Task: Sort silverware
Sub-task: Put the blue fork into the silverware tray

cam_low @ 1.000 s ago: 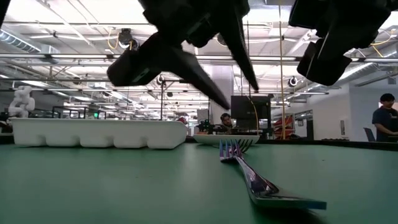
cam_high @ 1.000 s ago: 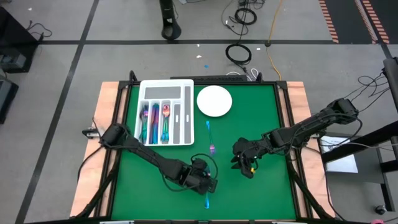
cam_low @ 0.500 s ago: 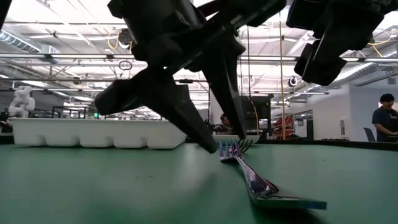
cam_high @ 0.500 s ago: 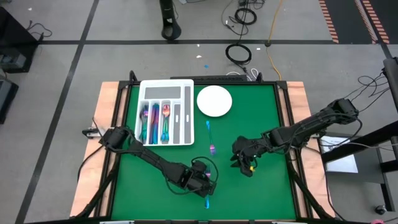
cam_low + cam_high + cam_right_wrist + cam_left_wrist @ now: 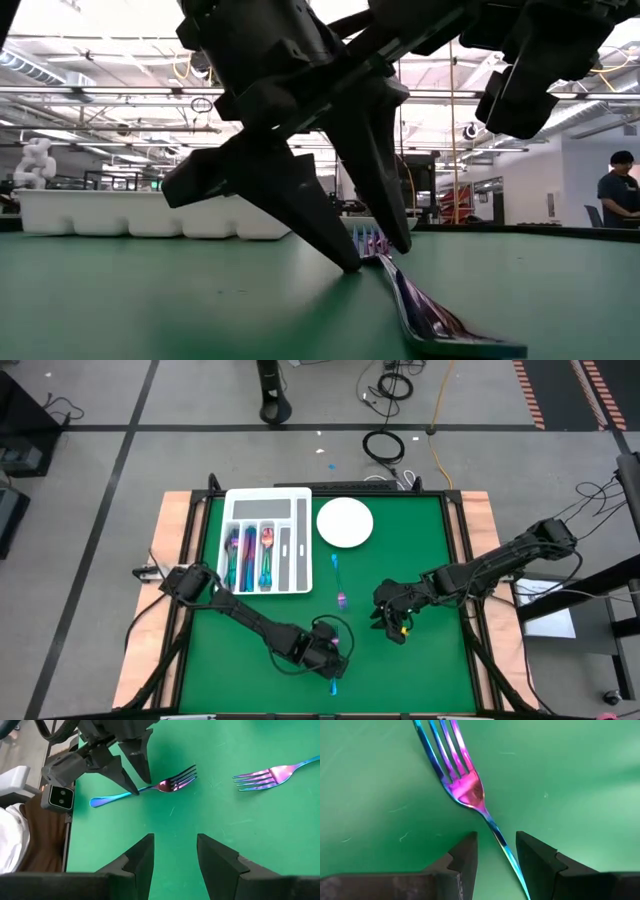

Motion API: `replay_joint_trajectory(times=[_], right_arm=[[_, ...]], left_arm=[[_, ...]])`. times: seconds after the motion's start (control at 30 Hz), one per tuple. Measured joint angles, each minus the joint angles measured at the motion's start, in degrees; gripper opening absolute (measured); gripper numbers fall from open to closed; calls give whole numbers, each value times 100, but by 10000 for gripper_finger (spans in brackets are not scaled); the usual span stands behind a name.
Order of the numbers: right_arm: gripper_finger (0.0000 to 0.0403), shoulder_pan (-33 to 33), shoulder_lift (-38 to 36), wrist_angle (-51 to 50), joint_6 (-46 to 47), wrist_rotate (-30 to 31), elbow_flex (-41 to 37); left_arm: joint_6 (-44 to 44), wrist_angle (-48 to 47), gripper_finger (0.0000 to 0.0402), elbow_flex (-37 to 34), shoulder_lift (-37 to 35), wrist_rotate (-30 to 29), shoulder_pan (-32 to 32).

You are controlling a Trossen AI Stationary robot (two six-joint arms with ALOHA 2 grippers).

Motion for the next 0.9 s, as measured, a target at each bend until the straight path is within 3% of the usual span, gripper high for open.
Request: replay_joint_trajectory(times=[0.27,0.57,0.9], right_arm=[[137,0,0,0,2,0,0],[137,0,0,9,2,0,0],[137,9,0,-2,4,0,0]], left_arm=[[762,-266,136,12,11,258,110],[1477,-882,136,440,61,123,144],[1641,-1724,136,572,45,47,281]])
